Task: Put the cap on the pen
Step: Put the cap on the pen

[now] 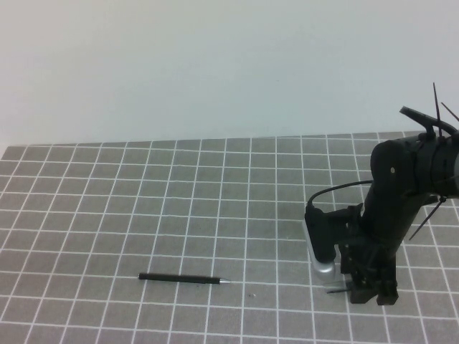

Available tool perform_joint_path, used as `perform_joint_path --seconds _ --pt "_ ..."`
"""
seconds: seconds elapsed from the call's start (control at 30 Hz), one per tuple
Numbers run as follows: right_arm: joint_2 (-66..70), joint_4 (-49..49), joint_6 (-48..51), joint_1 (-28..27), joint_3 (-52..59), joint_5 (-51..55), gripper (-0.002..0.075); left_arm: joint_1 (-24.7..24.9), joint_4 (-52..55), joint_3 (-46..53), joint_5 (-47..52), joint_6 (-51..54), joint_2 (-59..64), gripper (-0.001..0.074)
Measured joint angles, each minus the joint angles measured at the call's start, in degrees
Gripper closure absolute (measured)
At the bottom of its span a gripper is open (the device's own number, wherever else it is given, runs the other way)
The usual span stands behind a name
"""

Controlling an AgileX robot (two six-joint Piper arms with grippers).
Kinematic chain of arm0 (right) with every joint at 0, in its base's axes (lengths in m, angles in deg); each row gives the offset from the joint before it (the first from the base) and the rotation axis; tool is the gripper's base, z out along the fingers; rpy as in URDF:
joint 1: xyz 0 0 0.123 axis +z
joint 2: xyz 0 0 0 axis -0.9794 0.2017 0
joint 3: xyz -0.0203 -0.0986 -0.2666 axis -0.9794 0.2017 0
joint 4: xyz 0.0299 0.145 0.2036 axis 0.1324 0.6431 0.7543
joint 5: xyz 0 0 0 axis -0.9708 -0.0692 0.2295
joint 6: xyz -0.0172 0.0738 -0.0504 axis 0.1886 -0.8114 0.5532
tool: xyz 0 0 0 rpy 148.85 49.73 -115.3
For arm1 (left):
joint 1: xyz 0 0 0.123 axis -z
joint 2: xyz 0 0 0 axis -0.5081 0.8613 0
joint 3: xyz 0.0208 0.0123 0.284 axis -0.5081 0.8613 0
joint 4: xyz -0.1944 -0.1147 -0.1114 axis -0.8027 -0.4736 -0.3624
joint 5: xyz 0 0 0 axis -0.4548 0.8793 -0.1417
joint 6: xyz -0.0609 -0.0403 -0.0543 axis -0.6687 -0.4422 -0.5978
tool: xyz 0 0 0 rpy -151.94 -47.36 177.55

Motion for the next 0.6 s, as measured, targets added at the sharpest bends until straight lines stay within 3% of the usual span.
perform_joint_path --seconds 0.13,0.37,0.6 --pt "0.03 0.00 0.00 0.00 -0.10 0.53 0.0388 0.00 0.00 0.00 0.00 0.00 0.00 0.0738" --pt "0.03 0.00 -0.10 0.00 -0.10 1.54 0.0620 0.00 0.00 0.00 0.09 0.10 0.00 0.0739" --pt "0.03 -0.10 -0.10 0.00 -0.10 1.77 0.0666 0.00 0.00 0.00 0.31 0.10 0.00 0.0739"
